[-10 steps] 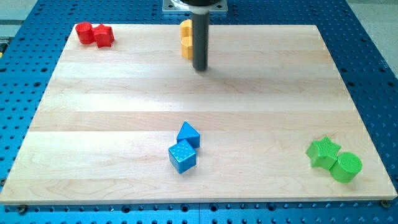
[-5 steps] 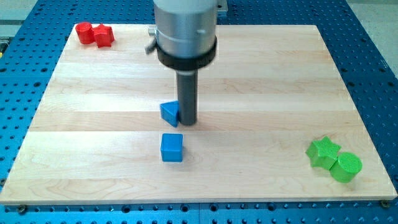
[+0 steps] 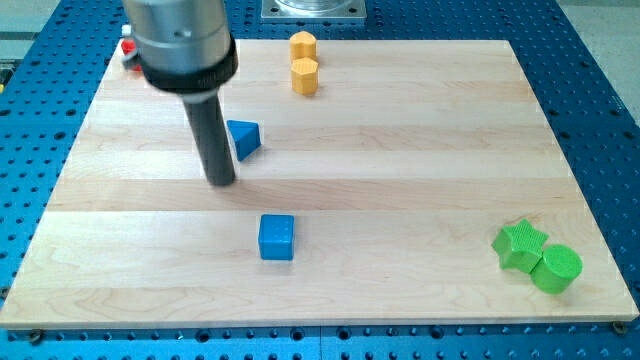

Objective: Move the triangle to the bottom of the yellow hexagon

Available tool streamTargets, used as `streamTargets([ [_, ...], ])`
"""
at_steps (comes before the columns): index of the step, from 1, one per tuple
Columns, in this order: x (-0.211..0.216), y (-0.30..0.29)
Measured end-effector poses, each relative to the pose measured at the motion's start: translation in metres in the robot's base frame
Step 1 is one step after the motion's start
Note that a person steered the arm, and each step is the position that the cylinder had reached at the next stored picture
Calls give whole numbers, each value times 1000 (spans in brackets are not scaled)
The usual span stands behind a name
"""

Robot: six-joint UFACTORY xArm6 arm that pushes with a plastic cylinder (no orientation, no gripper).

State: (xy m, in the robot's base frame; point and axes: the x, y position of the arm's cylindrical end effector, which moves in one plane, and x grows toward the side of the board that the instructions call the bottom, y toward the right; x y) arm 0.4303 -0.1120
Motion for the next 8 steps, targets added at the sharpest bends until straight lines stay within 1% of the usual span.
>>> streamTargets([
  [1, -35, 16],
  [2, -67, 14],
  [3, -72, 42],
  [4, -48, 10],
  [5, -17, 55],
  [6, -41, 60],
  [7, -54, 60],
  [8, -54, 64],
])
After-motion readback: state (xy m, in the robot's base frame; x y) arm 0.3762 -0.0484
